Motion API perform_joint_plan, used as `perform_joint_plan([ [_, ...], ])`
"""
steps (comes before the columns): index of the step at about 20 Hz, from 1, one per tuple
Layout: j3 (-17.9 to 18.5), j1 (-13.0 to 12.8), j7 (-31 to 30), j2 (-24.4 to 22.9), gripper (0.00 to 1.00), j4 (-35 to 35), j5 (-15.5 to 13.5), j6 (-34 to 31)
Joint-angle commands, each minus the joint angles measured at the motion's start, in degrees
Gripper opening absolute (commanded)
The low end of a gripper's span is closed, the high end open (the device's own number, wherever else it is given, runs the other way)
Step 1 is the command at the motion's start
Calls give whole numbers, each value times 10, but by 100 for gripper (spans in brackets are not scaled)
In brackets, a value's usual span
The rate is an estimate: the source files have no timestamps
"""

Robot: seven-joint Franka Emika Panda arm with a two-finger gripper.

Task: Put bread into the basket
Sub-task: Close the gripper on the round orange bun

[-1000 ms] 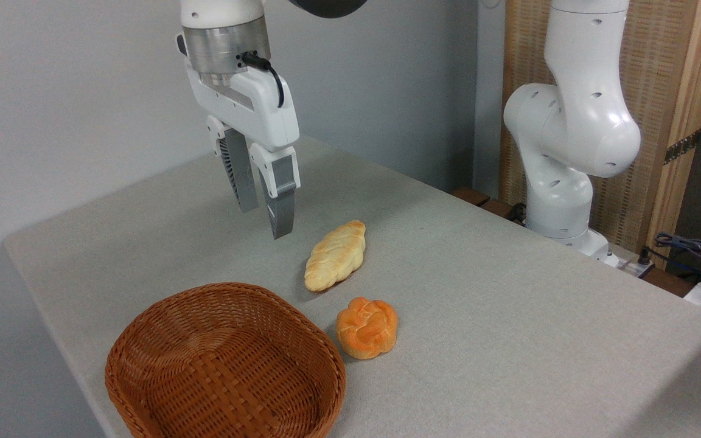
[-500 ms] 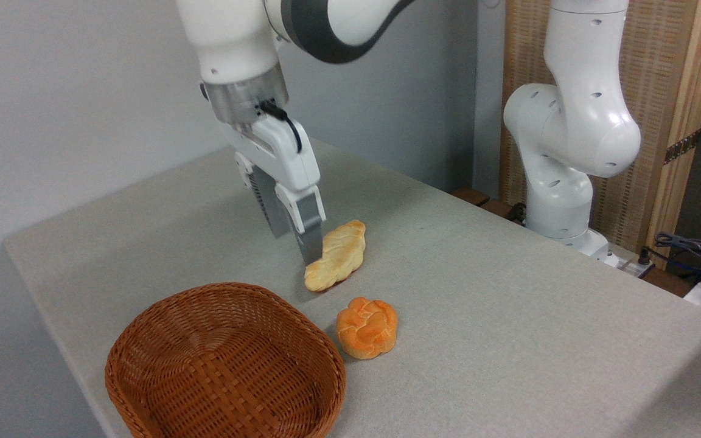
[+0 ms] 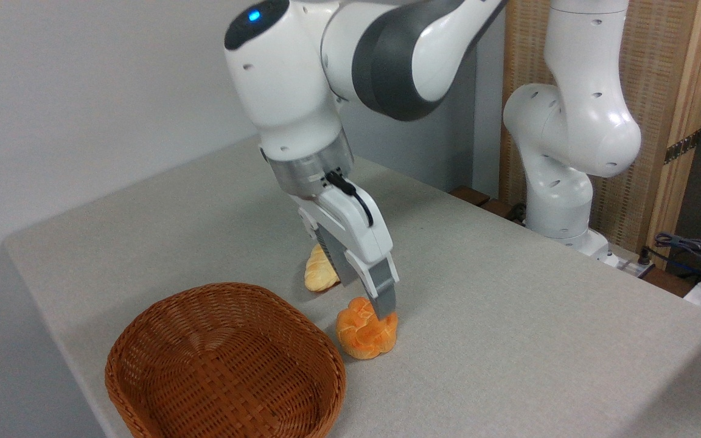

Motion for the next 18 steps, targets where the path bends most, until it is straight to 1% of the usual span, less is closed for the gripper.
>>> perform_joint_plan([
  [1, 4, -5, 7, -6, 100, -41, 14, 39],
  [5, 3, -12, 7, 1, 100, -43, 14, 57],
  [10, 4, -11, 19, 13, 100, -46, 14, 69],
  [18, 1, -11, 19, 30, 100, -46, 14, 87],
])
